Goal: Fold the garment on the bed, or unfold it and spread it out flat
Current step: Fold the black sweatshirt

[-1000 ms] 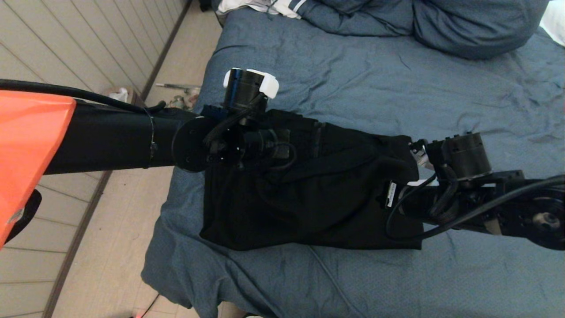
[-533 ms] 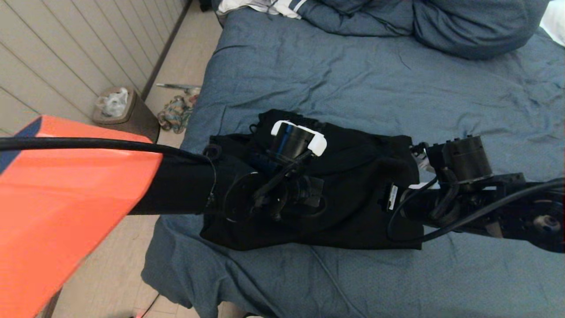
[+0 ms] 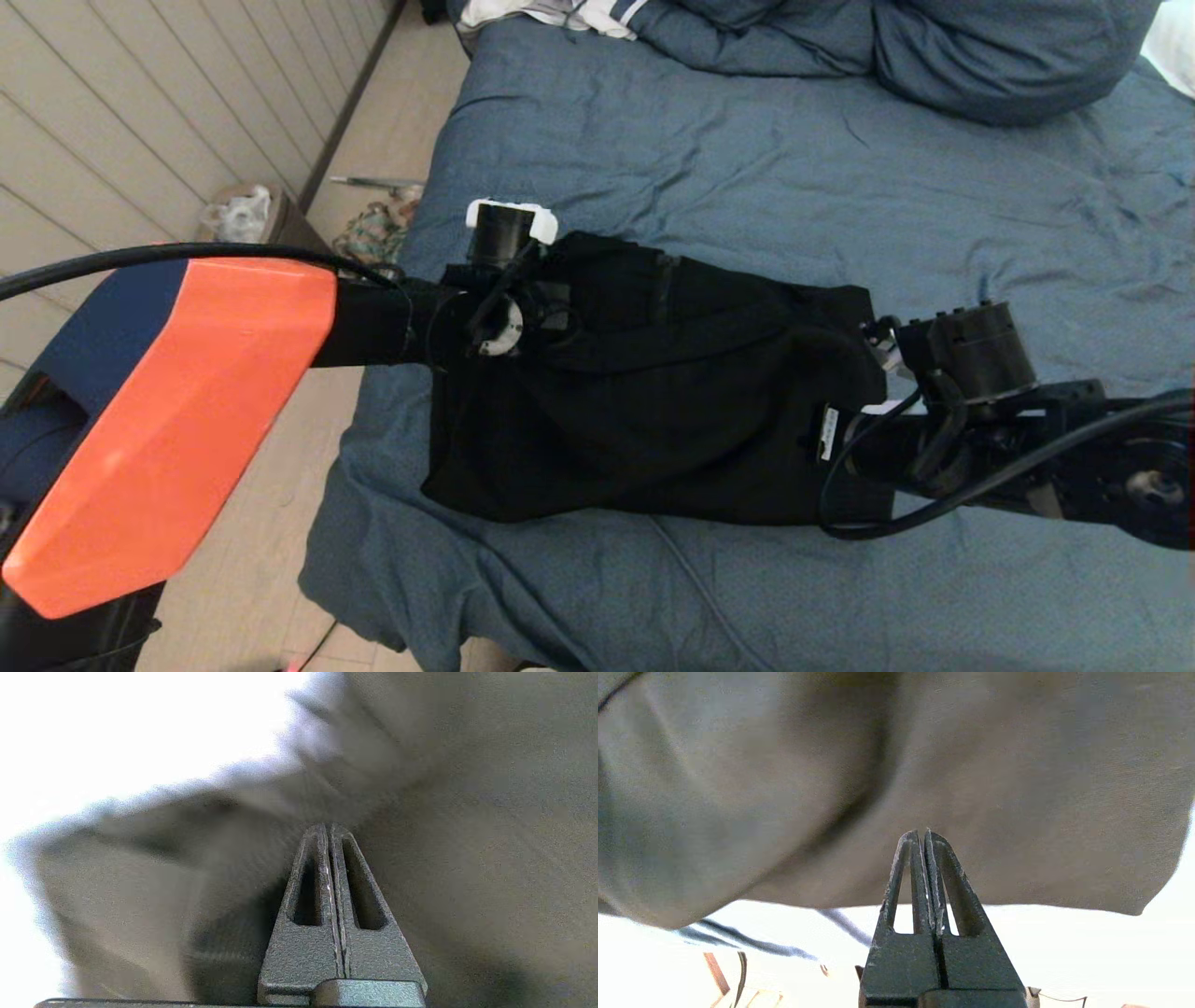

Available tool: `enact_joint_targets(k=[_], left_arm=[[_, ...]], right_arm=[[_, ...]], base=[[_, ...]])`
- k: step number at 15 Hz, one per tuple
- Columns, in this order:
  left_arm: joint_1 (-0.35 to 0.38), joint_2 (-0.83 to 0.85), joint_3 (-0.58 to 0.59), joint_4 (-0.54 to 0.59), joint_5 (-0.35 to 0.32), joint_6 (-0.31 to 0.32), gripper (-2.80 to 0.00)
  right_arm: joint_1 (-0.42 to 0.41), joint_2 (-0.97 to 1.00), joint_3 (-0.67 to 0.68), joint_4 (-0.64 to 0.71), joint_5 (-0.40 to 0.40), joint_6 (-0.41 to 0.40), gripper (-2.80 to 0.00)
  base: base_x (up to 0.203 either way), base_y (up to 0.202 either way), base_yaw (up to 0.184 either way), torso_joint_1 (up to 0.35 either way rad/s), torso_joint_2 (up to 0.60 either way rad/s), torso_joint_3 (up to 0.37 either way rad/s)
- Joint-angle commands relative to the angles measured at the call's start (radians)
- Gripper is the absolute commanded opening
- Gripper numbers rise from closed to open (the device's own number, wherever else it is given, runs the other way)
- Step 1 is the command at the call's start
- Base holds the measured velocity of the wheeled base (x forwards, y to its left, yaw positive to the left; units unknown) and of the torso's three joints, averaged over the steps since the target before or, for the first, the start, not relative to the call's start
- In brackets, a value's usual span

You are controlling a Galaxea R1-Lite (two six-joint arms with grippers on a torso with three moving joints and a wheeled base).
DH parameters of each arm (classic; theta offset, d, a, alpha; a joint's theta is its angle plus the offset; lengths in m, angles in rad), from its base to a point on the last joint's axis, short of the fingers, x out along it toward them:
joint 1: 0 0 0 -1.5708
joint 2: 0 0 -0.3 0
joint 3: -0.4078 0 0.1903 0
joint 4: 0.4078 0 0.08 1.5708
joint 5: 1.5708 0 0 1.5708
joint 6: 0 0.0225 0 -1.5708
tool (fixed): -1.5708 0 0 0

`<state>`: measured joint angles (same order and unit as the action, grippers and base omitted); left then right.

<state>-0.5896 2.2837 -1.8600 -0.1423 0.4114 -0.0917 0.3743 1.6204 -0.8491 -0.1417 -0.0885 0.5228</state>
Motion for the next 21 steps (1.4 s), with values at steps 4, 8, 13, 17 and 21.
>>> enact_joint_targets(k=[4,8,13,17,21], left_arm=[[0.052,0.042,-0.079,-0.069,0.084,0.001,-2.8],[0.107,0.01,-0.079,-0.099,0.095,0.004,-2.8],[0.135,-0.058,-0.063,-0.073,0.127,-0.039,-2.8],[-0.045,-0.121,-0.054,0.155,0.125,-0.1,-2.8],[-0.209,-0.093,-0.067,0.355,0.073,-0.183,-2.8]], right_arm=[[0.002,0.011,0.026,-0.058,0.0,0.0,-2.8],[0.002,0.013,0.053,-0.111,-0.002,-0.004,-2.8],[0.002,0.015,0.04,-0.111,0.0,-0.004,-2.8],[-0.001,0.009,0.038,-0.111,-0.002,-0.003,-2.8],[-0.009,0.003,0.053,-0.111,-0.004,-0.009,-2.8]], base=[[0.0,0.0,0.0,0.0,0.0,0.0],[0.0,0.0,0.0,0.0,0.0,0.0],[0.0,0.0,0.0,0.0,0.0,0.0],[0.0,0.0,0.0,0.0,0.0,0.0],[0.0,0.0,0.0,0.0,0.0,0.0]])
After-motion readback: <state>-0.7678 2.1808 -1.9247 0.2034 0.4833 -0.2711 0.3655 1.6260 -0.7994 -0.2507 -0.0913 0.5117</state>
